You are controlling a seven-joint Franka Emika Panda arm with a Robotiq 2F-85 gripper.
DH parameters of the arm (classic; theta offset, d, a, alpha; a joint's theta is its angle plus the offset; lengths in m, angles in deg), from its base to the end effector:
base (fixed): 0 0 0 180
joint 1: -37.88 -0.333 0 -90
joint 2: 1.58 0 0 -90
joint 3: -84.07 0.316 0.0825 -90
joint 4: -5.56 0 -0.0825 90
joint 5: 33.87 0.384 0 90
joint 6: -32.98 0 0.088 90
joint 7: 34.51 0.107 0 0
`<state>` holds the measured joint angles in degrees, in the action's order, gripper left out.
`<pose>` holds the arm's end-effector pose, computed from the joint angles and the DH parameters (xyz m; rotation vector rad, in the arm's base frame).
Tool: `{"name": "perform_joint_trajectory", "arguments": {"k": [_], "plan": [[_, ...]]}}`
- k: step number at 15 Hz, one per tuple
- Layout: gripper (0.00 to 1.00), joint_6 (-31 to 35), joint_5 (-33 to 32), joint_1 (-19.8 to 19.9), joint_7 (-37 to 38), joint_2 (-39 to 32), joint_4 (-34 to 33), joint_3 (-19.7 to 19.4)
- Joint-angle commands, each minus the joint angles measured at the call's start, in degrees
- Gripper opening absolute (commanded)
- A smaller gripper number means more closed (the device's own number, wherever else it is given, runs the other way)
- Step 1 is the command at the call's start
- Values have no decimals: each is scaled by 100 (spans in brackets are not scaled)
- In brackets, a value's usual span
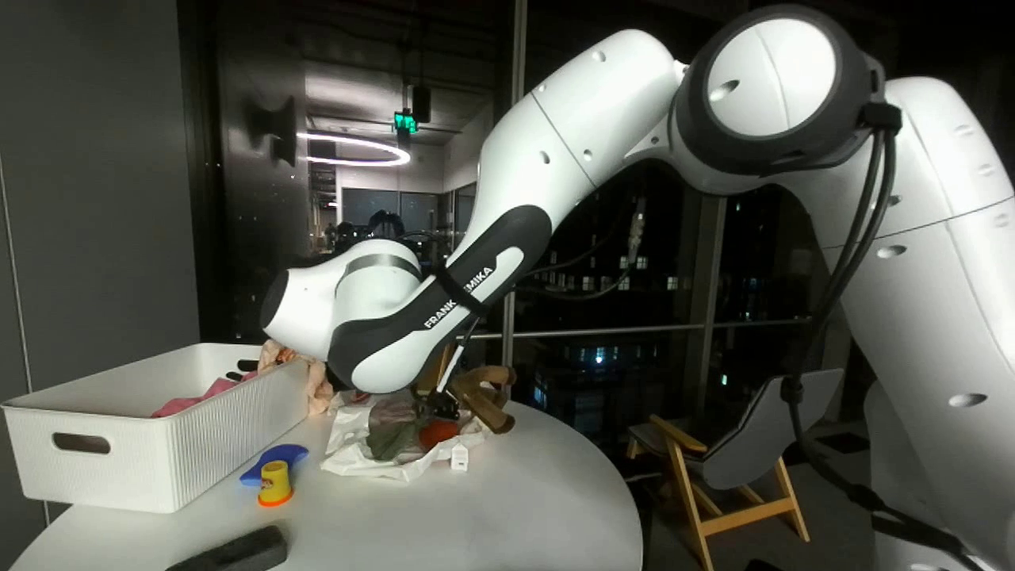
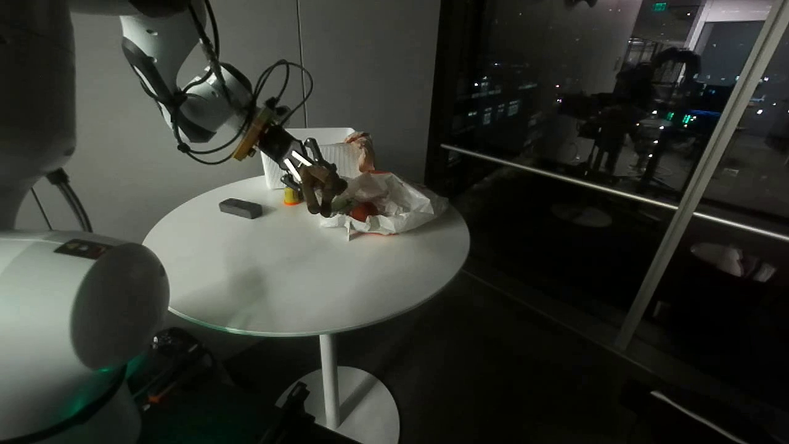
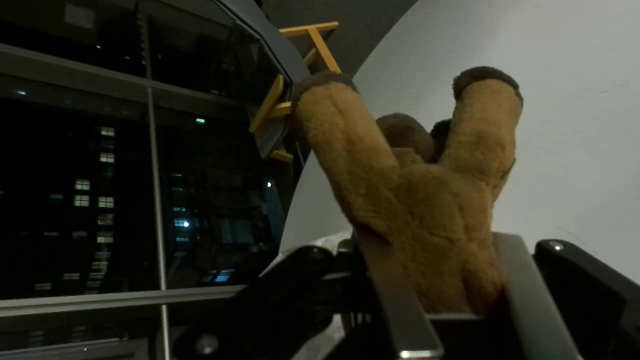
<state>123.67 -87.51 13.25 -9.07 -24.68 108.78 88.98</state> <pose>0.5592 0.2145 0.3248 2.0674 0.4251 -0.1221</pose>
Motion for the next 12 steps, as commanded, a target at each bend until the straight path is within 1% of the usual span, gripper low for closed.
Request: {"name": "perform_joint_trajectory", "arguments": {"k": [1, 4, 8, 10, 11, 12], "plan": [[9, -35, -407, 309, -636, -668, -784, 126], [9, 243, -543, 489, -1094, -1087, -1277, 102], [9, 83, -839, 556, -1504, -1566, -1905, -44], [9, 22, -1129, 534, -1734, -1793, -2165, -122], [9, 95, -1241, 547, -1848, -1873, -2259, -113], [9, 316, -1280, 585, -1965, -1927, -2332, -33]]}}
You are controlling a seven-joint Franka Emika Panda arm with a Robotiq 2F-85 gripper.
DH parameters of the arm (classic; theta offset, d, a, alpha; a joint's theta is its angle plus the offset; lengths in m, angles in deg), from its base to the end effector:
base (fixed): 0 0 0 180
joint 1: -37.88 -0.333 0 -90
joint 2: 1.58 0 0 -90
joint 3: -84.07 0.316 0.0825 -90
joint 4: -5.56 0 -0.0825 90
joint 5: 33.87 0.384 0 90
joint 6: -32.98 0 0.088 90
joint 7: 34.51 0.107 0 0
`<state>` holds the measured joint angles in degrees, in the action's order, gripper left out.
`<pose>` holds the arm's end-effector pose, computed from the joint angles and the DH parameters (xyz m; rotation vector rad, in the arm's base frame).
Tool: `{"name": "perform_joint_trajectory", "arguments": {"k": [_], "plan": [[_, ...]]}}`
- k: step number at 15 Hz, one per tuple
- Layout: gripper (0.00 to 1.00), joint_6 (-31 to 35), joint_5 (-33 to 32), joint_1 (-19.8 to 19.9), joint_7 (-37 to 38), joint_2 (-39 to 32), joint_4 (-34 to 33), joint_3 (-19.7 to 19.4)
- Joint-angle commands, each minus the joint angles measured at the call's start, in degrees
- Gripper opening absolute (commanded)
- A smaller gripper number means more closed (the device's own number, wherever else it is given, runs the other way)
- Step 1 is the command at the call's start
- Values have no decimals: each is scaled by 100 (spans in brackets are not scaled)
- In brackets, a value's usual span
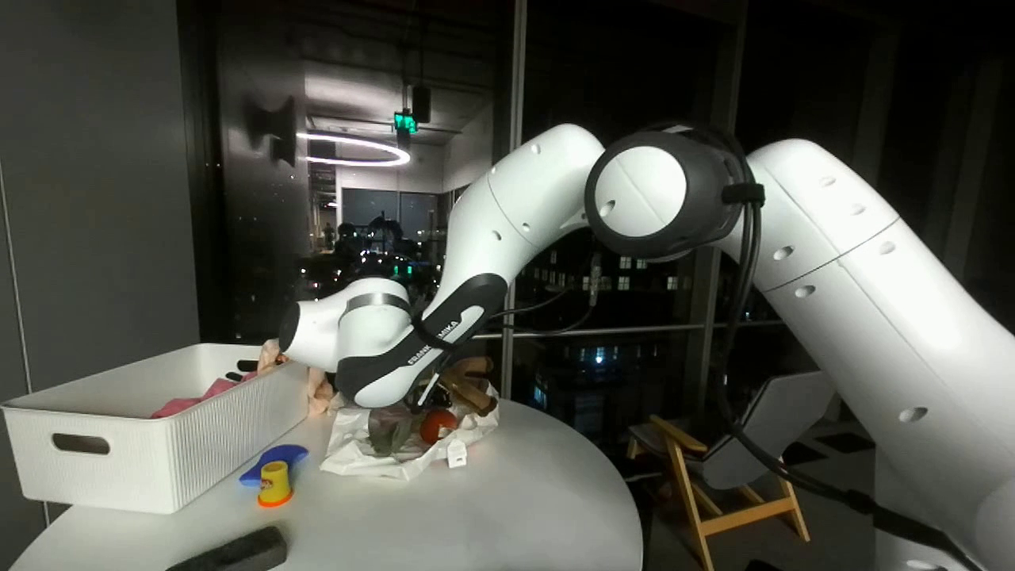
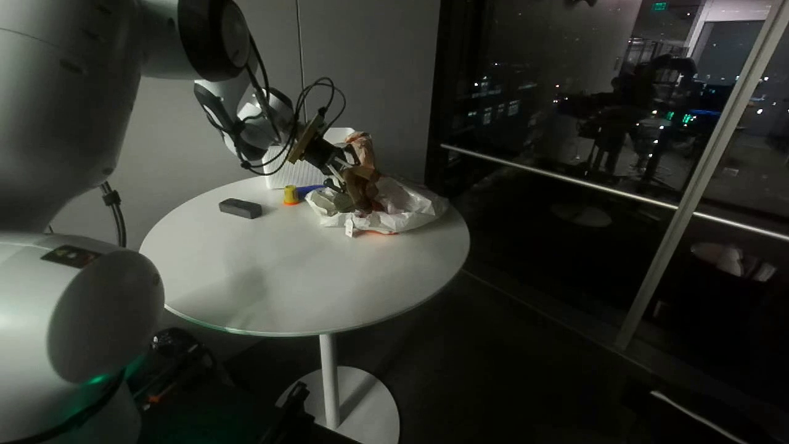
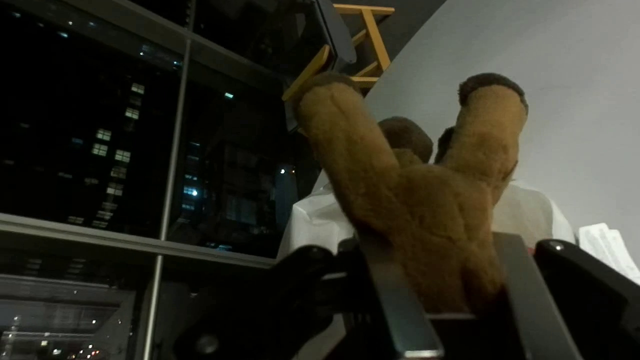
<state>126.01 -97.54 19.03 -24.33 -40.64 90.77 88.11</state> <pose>0.6629 0.1711 0.2850 1.9307 0.6167 -0.1968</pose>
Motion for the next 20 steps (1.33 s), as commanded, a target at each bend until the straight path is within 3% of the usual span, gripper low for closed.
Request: {"name": "perform_joint_trajectory", "arguments": {"k": [1, 7, 11, 13, 20], "plan": [[9, 252, -306, 14, -502, -387, -606, 106], [9, 1737, 4, 203, -440, -575, -770, 329], [9, 1772, 323, 325, -317, -657, -671, 149], [36, 1810, 457, 399, -314, -653, -621, 116], [86, 2747, 484, 370, -179, -231, -303, 175]]}}
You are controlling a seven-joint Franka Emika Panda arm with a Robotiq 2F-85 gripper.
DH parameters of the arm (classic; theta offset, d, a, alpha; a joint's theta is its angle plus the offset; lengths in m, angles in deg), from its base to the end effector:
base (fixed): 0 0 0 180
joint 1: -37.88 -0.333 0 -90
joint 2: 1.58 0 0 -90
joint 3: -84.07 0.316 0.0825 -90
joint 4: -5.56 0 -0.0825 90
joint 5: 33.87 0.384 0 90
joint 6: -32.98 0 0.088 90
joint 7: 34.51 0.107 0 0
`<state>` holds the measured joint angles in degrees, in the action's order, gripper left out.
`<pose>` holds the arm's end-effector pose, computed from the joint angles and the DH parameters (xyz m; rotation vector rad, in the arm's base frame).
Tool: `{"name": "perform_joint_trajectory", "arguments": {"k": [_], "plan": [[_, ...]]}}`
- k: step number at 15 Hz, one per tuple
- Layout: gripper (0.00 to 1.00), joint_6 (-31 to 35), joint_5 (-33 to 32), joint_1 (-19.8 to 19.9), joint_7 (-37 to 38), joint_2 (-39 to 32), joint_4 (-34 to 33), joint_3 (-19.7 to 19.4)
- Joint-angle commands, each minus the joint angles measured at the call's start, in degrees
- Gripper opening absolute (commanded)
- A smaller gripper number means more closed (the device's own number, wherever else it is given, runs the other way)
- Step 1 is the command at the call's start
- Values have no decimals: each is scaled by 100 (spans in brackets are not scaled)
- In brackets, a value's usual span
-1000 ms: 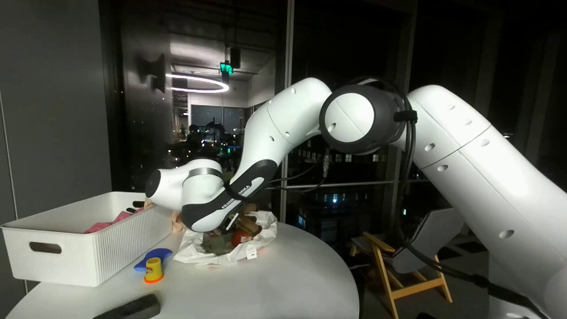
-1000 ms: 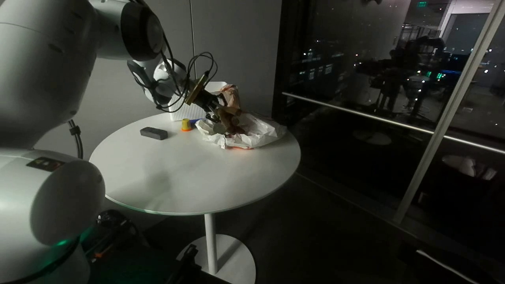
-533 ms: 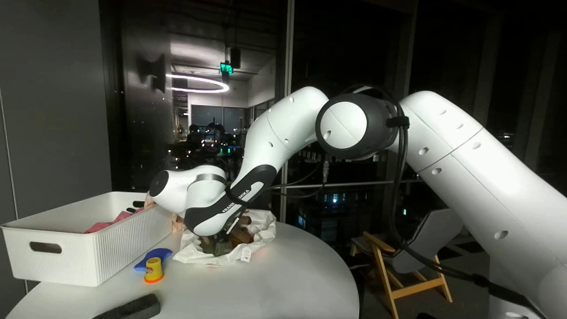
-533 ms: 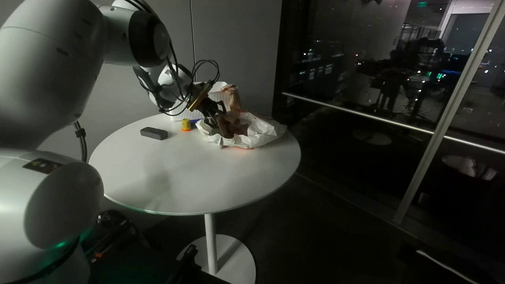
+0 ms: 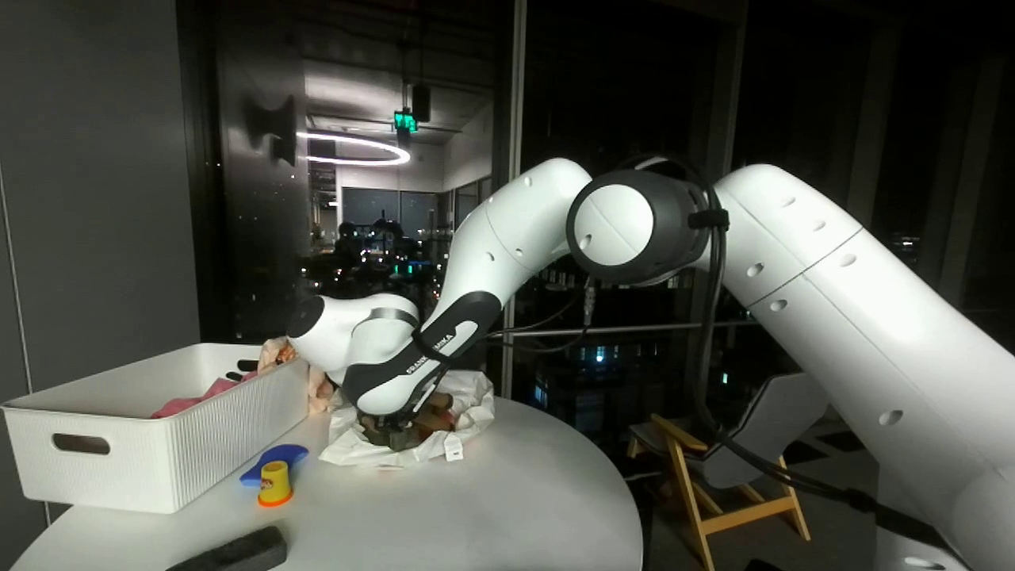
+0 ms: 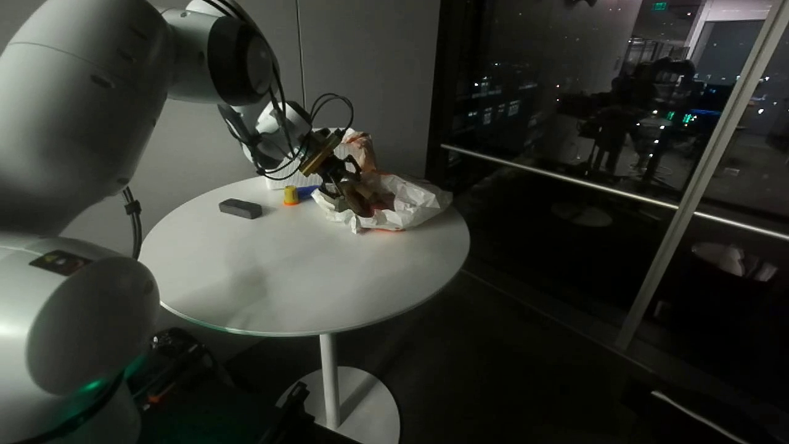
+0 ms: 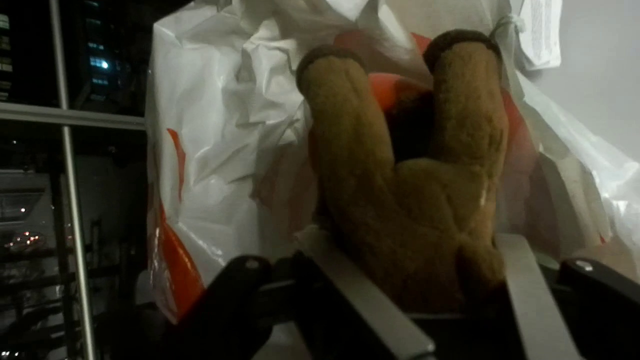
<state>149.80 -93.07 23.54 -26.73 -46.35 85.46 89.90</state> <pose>0.7077 0.1921 0.2517 2.1677 0.8499 0.1049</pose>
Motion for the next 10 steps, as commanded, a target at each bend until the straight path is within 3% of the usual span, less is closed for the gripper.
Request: {"name": "perform_joint_trajectory", "arguments": {"k": [1, 2, 4, 10], "plan": [[95, 483, 56, -93, 42, 417, 278, 13], [99, 568, 102, -100, -7, 508, 324, 40], [100, 623, 212, -108, -87, 635, 384, 87], [100, 1502, 1752, 97, -1049, 1211, 1162, 692]]}}
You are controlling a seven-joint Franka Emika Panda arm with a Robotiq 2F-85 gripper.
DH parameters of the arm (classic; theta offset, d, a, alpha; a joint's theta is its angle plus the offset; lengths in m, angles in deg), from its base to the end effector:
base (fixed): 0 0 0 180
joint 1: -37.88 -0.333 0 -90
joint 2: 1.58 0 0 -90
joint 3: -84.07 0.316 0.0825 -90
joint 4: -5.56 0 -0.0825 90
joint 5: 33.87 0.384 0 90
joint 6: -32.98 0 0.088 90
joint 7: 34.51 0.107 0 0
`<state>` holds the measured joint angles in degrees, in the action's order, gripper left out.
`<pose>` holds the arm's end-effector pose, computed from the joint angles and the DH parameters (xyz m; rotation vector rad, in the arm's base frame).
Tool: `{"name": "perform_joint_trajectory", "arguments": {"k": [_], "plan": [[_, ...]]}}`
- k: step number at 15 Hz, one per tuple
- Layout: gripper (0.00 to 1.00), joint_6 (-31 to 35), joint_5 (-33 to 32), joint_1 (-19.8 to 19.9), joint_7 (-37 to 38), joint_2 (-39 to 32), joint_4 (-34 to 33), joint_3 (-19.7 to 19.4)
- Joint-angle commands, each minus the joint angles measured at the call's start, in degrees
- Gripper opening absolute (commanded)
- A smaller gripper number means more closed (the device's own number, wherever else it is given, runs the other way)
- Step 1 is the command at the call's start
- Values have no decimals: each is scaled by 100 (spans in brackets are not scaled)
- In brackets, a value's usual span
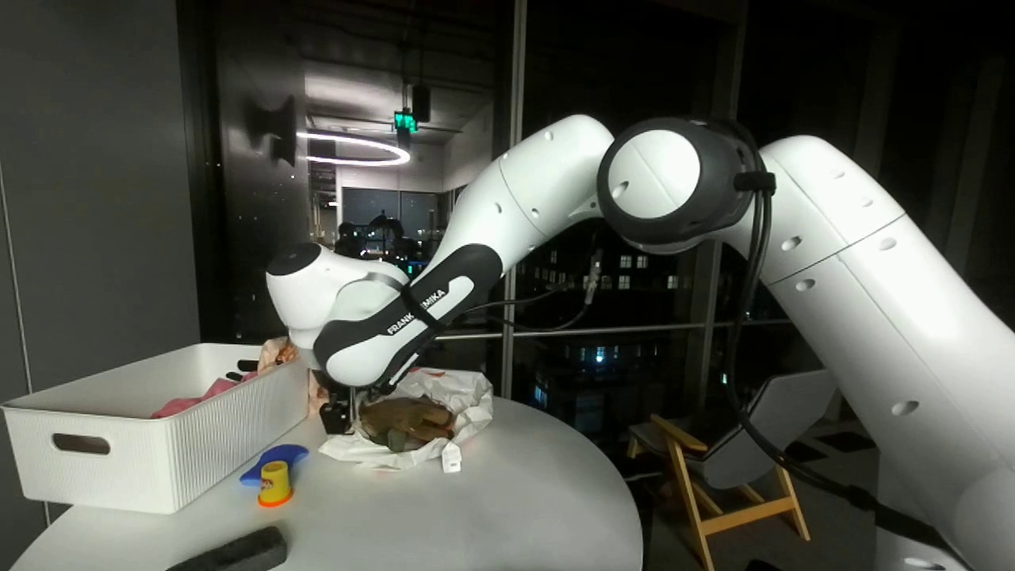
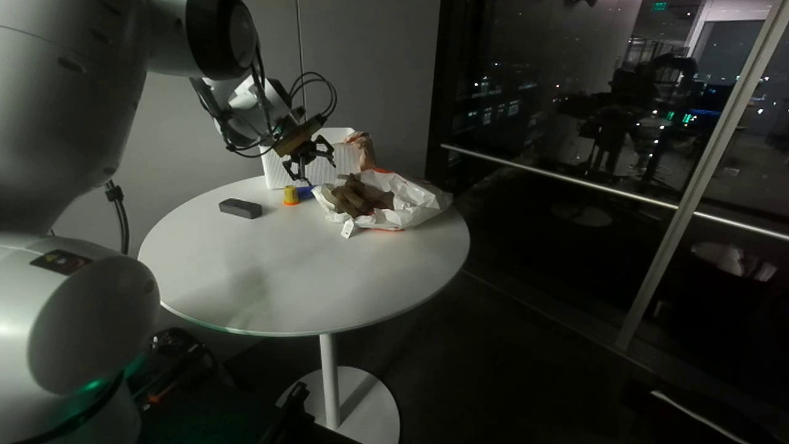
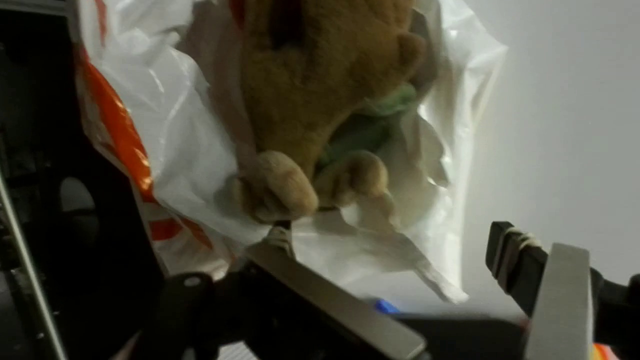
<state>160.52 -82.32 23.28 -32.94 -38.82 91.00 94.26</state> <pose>0.6788 0.2618 0.3096 2.3434 1.0746 0.3071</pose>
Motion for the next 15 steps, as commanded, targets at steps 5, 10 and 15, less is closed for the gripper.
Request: {"name": "perform_joint_trajectory", "arguments": {"k": [5, 10, 15], "plan": [[100, 279, 697, -175, -331, 291, 398, -1], [100, -97, 960, -199, -441, 147, 300, -165], [100, -904, 1563, -84, -580, 127, 252, -343]]}}
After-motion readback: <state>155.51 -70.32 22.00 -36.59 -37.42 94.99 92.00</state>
